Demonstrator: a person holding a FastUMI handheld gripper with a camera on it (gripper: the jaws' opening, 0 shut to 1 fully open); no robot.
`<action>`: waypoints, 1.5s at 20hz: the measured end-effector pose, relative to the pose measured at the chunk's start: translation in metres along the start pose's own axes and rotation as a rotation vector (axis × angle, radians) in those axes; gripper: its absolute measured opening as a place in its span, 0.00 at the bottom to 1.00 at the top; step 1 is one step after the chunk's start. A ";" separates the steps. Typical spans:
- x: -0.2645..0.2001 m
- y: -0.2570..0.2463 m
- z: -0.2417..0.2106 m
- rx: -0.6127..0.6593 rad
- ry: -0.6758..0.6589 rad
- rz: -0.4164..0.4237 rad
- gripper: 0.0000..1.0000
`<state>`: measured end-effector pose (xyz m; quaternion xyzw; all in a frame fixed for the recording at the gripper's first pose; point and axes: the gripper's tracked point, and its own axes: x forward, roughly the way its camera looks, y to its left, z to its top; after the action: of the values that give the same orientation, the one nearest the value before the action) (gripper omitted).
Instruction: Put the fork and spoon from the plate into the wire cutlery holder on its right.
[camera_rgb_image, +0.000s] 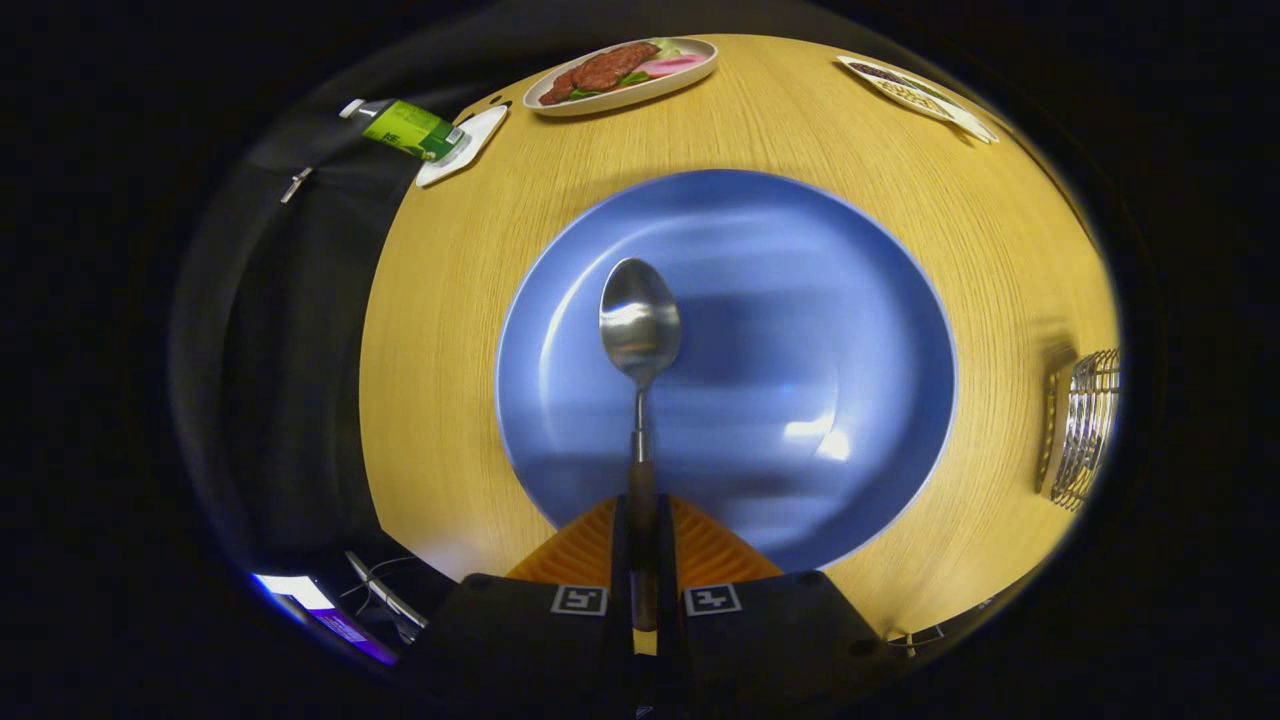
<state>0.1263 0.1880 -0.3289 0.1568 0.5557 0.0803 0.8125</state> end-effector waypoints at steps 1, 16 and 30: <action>0.000 -0.001 0.000 -0.003 0.002 0.012 0.13; -0.135 -0.040 -0.002 -0.132 -0.082 0.131 0.08; -0.286 -0.151 -0.010 -0.263 0.033 -0.020 0.08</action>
<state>0.0046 -0.0395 -0.1334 0.0419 0.5554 0.1469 0.8175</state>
